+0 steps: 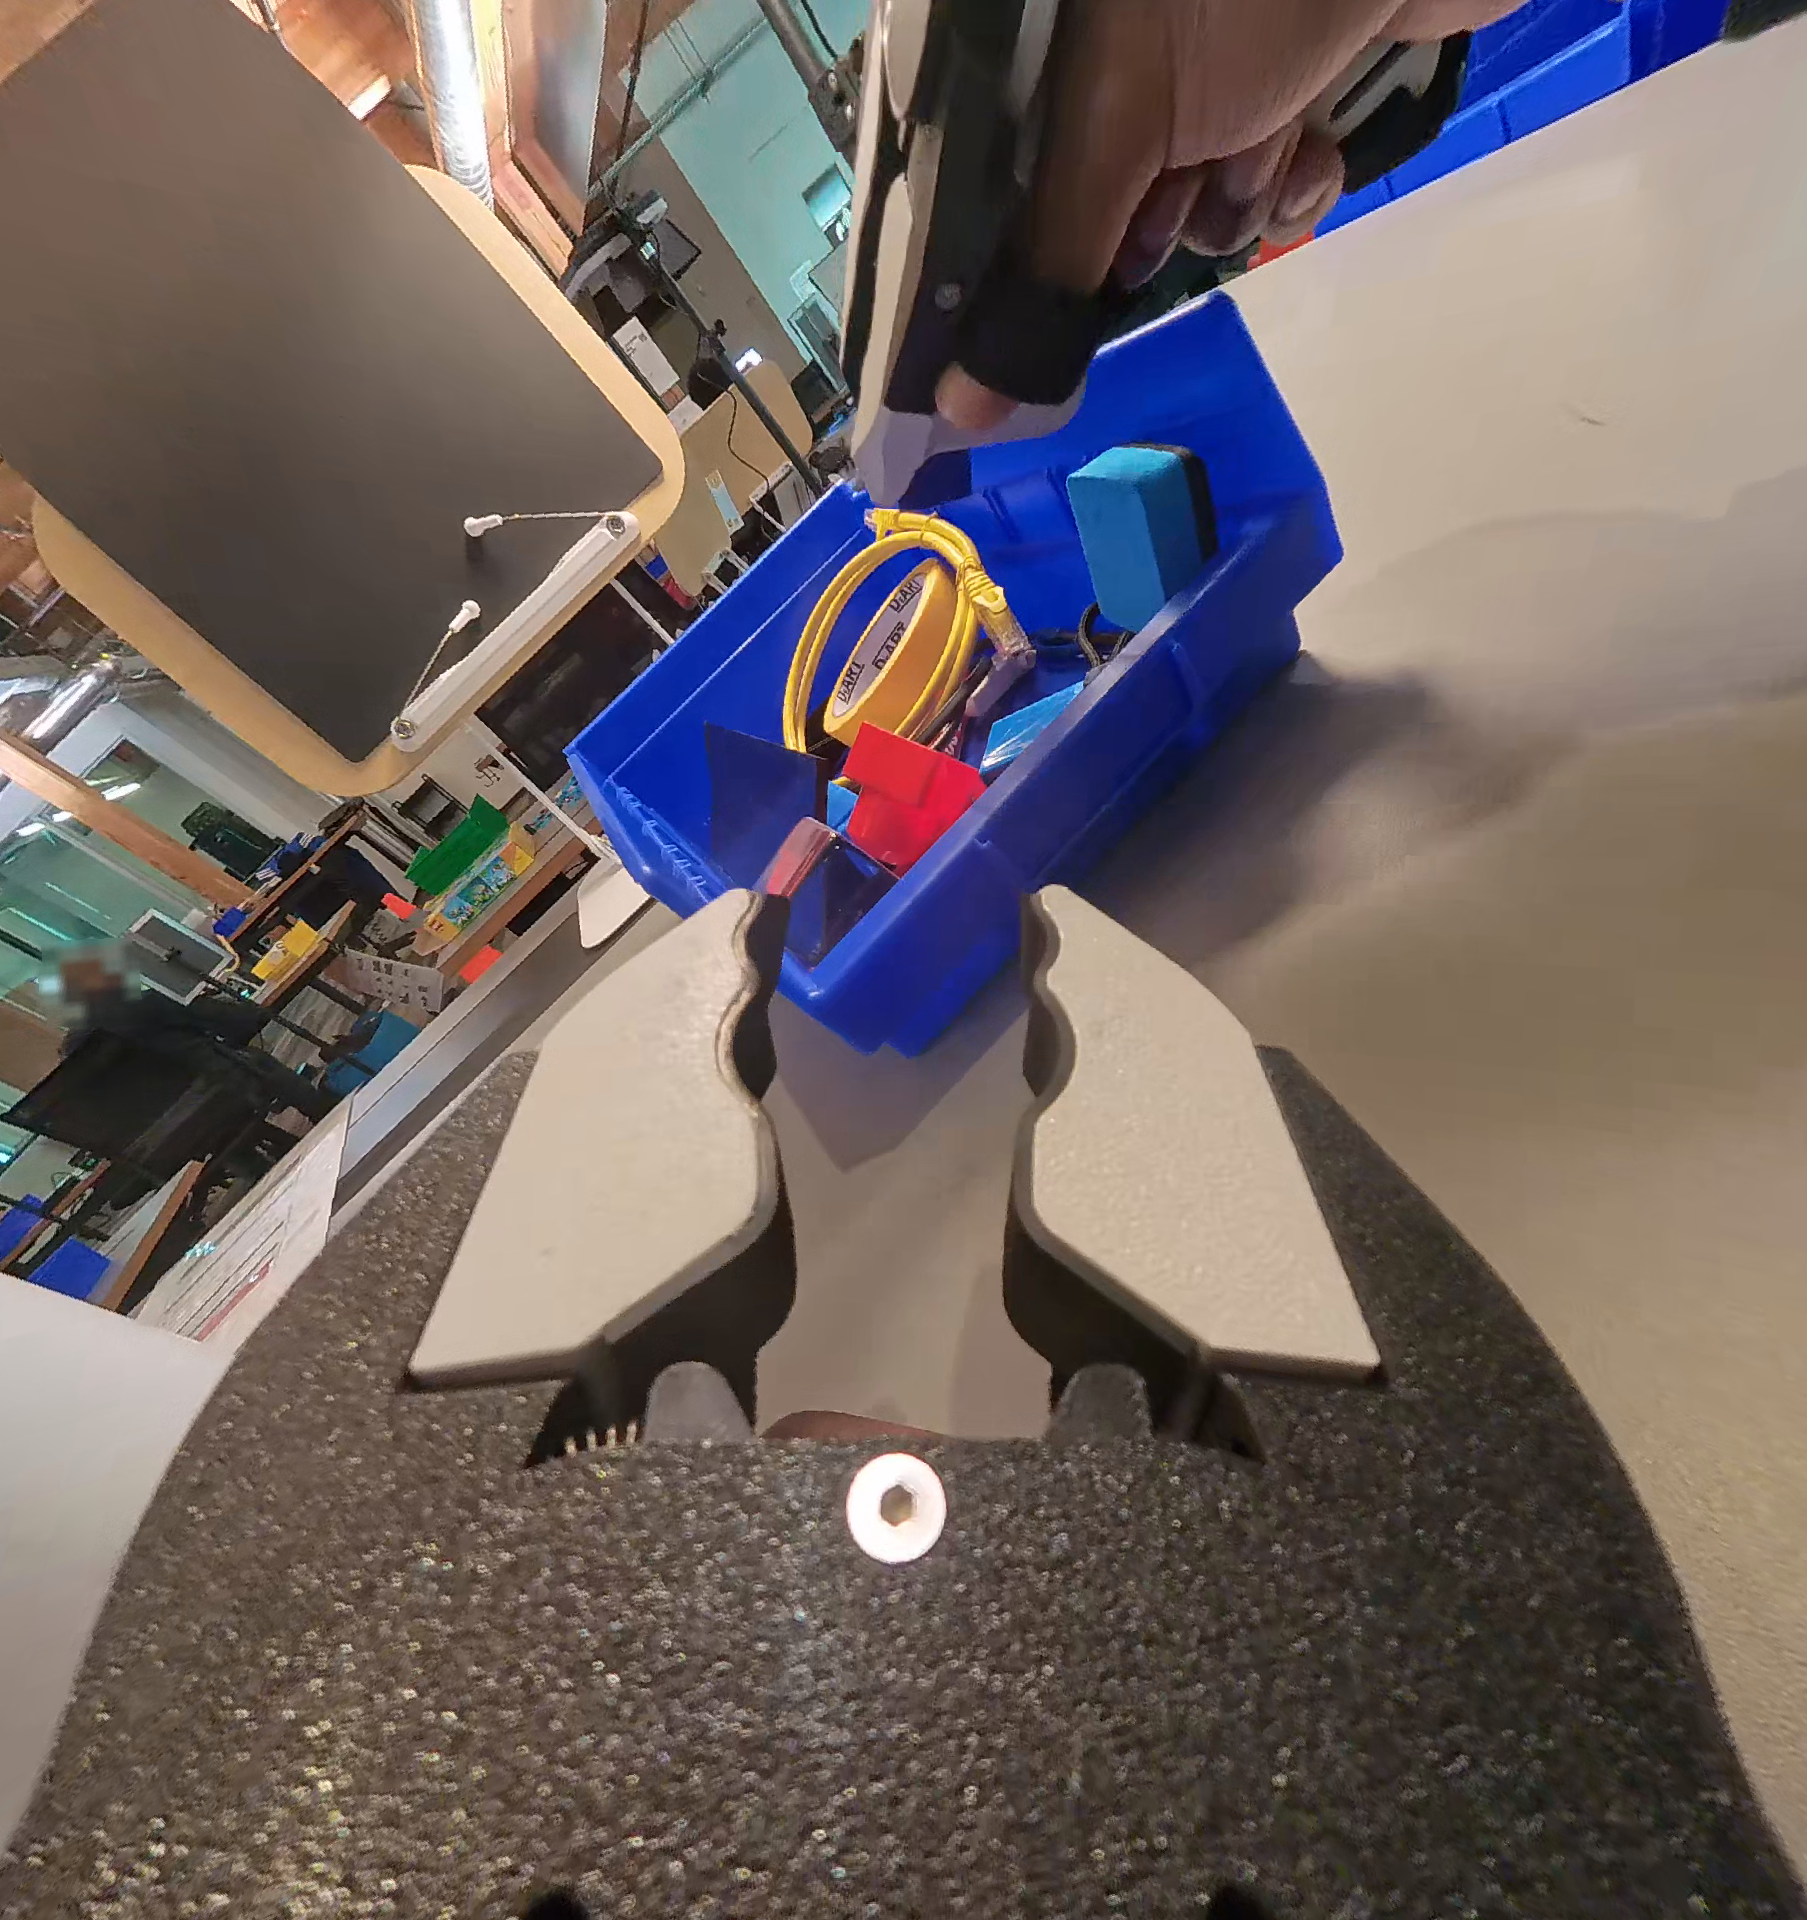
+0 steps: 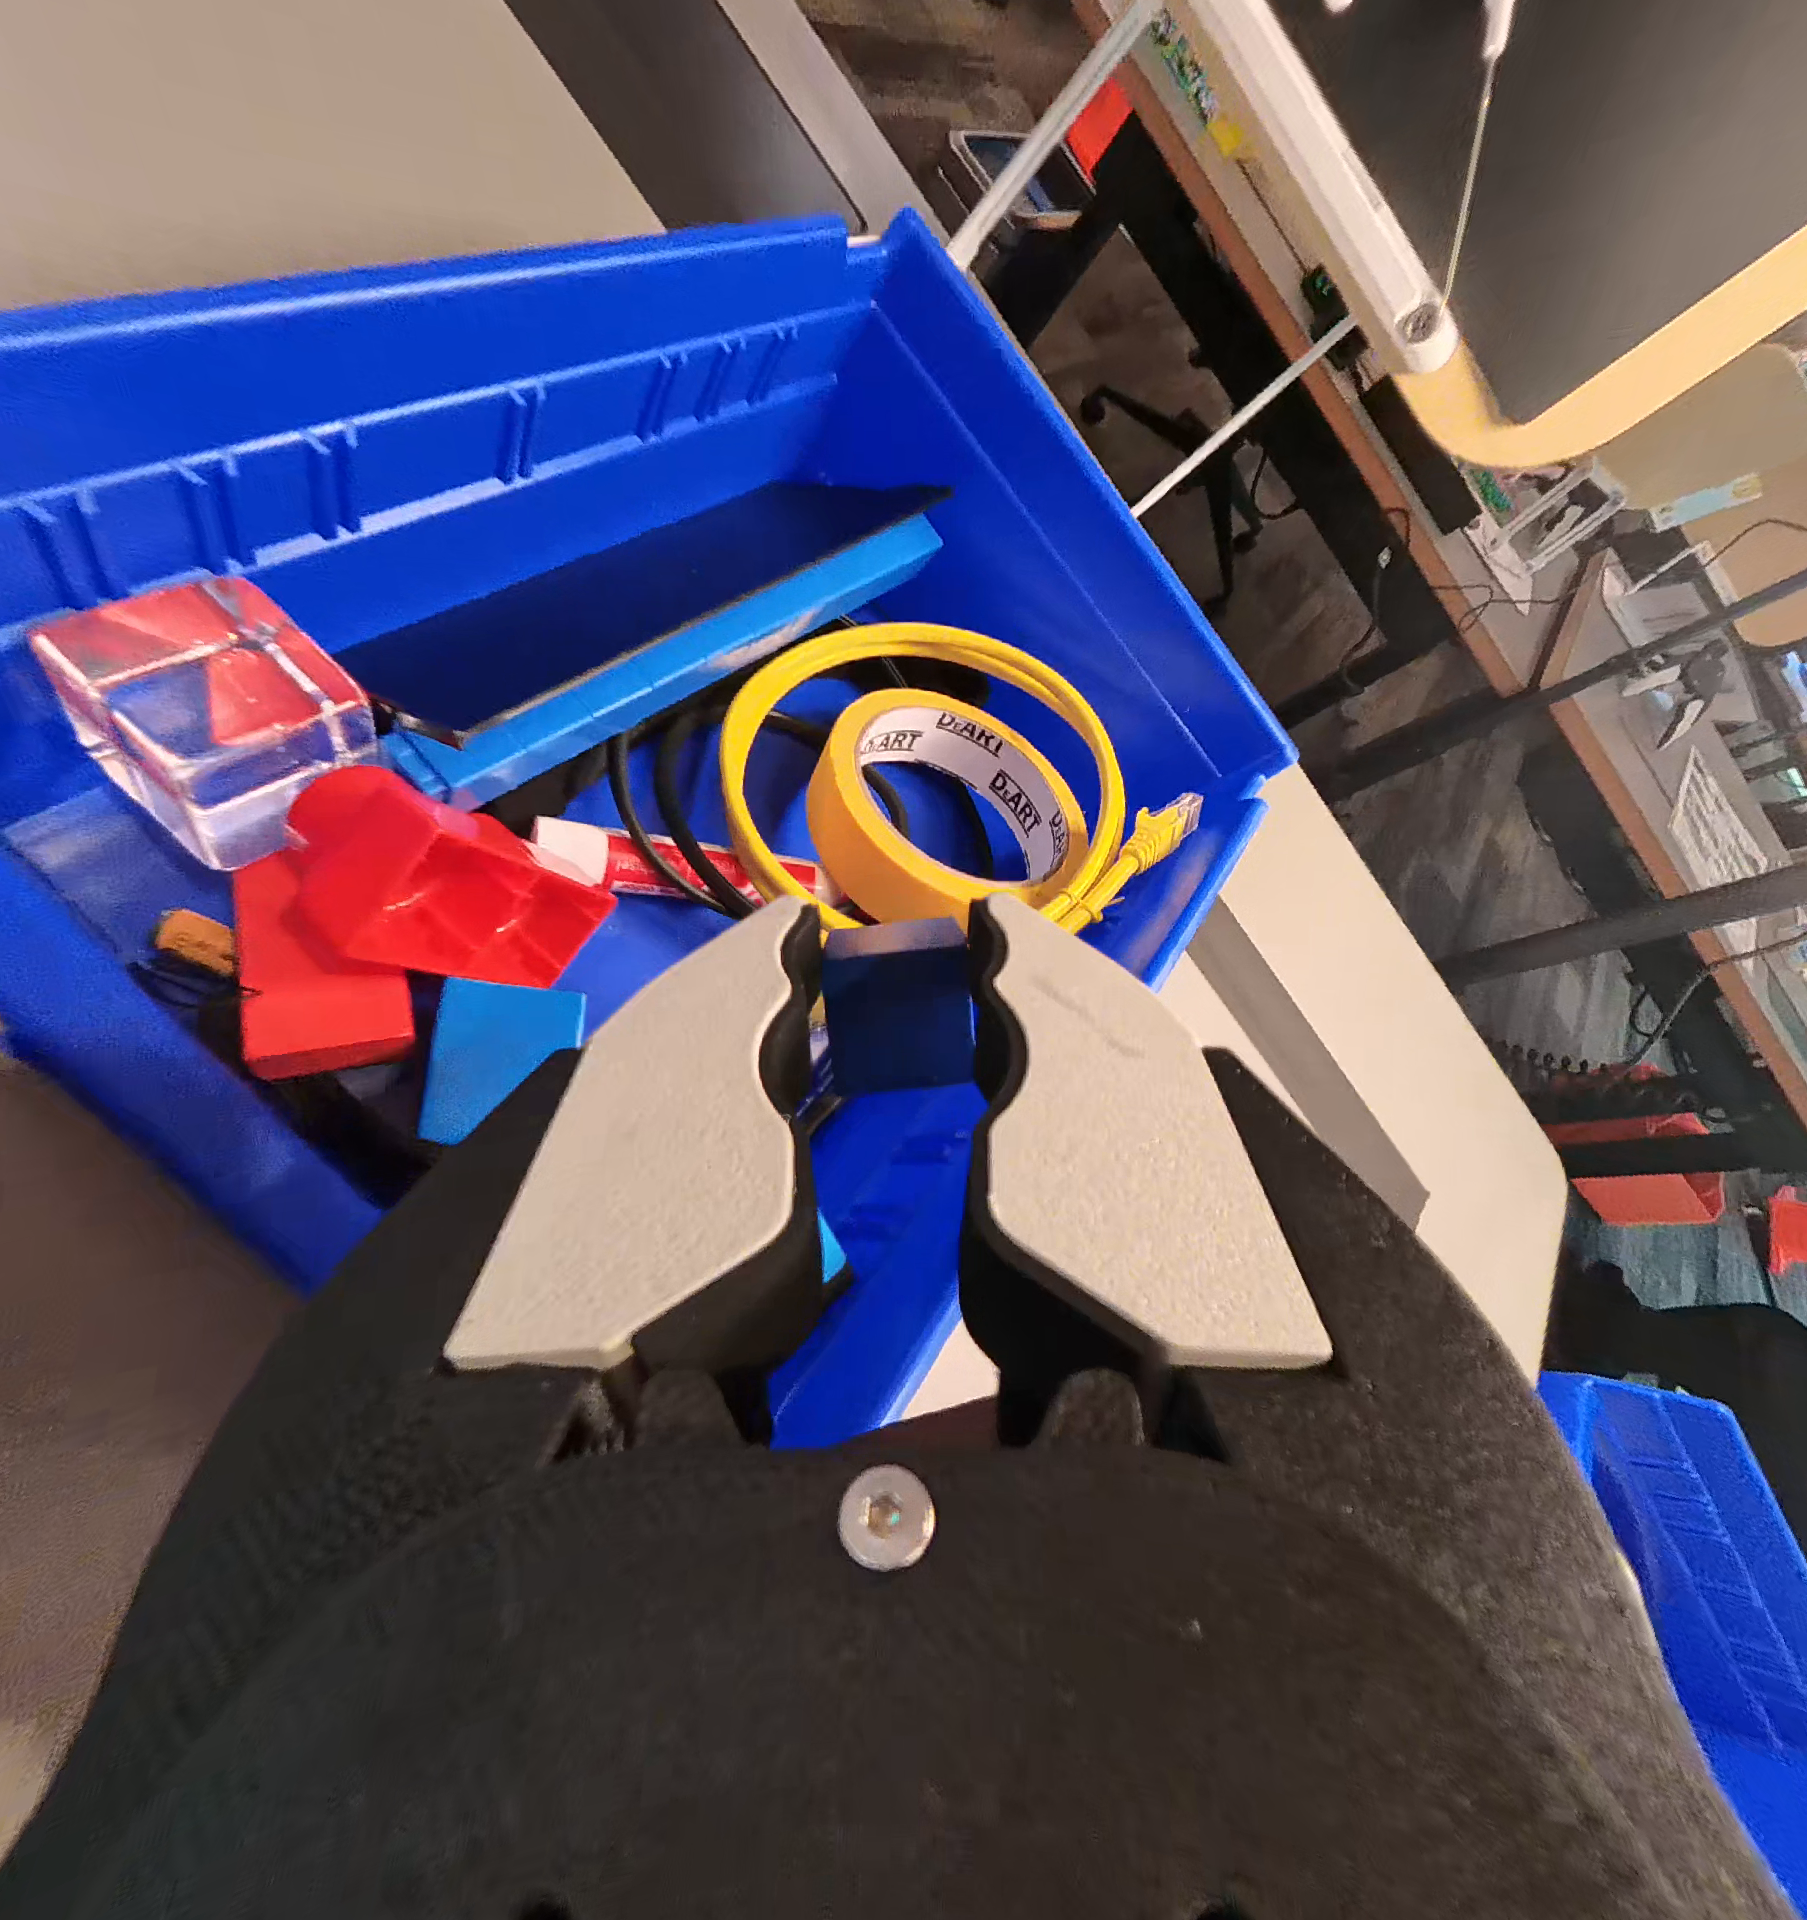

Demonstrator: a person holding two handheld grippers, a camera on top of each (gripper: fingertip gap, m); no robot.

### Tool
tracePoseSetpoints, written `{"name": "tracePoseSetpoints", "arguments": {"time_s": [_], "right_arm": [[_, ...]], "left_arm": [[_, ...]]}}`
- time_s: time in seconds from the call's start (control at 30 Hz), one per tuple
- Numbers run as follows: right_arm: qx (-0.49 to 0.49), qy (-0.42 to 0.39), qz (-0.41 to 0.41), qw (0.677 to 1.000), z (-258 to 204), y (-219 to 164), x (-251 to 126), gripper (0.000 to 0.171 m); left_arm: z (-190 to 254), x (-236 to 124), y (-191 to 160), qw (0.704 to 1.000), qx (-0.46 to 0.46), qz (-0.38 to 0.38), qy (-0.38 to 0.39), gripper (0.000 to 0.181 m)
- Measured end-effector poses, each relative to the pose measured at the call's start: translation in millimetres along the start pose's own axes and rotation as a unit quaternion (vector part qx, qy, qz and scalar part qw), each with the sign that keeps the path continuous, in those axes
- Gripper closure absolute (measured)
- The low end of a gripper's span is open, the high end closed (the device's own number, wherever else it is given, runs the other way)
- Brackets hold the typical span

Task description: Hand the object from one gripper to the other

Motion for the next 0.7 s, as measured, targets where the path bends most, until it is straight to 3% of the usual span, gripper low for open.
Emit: {"name": "tracePoseSetpoints", "arguments": {"time_s": [0.5,0.7], "right_arm": [[-0.023,-0.019,0.018,0.999,-6,-12,-7,0.143],[-0.032,0.016,0.006,0.999,-13,-12,-10,0.140]], "left_arm": [[0,-1,-1,1.000,-0.004,0.001,0.001,0.136],[1,-1,0,1.000,0.000,0.002,0.002,0.136]]}}
Point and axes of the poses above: each gripper's, where its closed fingertips meet, x out along the fingers, y out of its top, z = x × y across the jaws, the point moved 6 cm from there along -x, back along the fingers, and after that the axes turned 10 degrees about -z, right-handed, at the moved point
